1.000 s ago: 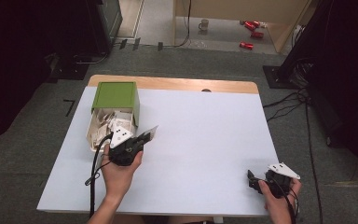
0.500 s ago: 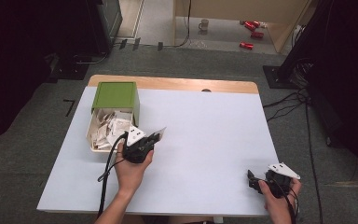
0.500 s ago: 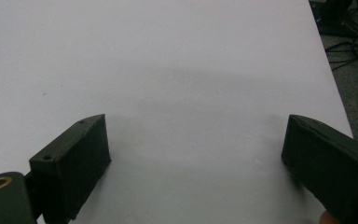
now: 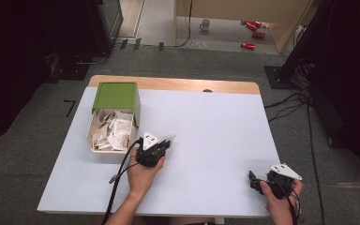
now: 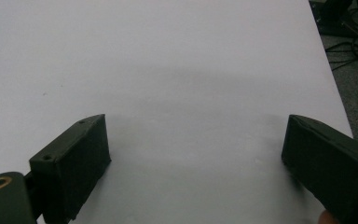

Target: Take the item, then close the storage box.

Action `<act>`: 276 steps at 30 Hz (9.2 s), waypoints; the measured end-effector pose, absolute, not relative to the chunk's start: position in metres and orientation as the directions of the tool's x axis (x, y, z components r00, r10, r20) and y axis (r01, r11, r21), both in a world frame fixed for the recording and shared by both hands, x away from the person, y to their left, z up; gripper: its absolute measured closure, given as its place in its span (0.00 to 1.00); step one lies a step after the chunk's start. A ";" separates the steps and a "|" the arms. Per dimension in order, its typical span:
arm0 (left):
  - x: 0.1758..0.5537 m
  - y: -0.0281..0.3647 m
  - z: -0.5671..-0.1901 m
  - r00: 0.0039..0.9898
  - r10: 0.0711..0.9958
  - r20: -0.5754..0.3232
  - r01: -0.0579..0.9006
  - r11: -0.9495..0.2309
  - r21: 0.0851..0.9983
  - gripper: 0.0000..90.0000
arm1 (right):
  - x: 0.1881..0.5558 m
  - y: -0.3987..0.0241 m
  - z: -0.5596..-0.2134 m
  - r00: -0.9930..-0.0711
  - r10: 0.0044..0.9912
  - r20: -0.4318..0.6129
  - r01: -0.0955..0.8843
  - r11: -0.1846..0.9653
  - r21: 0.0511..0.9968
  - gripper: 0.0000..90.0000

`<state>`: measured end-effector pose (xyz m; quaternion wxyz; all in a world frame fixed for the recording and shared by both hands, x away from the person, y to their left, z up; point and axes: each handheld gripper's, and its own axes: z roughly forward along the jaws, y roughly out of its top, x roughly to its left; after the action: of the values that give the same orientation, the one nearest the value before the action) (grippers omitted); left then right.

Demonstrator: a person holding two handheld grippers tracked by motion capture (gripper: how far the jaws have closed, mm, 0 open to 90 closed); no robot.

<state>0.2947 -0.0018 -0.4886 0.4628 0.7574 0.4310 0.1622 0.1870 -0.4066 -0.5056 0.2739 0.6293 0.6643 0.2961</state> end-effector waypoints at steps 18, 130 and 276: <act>0.290 0.011 -0.494 0.589 0.798 -0.129 0.527 -0.257 0.810 0.70 | 0.187 -0.407 -0.506 -0.058 0.998 0.008 0.674 0.033 0.738 0.08; 0.257 0.205 -0.453 0.198 0.969 -0.147 0.513 0.025 0.858 0.98 | 0.187 -0.407 -0.506 -0.058 0.998 0.009 0.674 0.032 0.738 0.08; 0.308 0.176 -0.464 0.225 0.967 -0.120 0.664 -0.062 0.745 0.19 | 0.187 -0.407 -0.506 -0.056 0.998 0.011 0.674 0.030 0.738 0.08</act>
<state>0.3085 0.1763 -0.4643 0.3561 0.6970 0.5850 0.2126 0.1870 -0.4065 -0.5056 0.2734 0.6303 0.6634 0.2965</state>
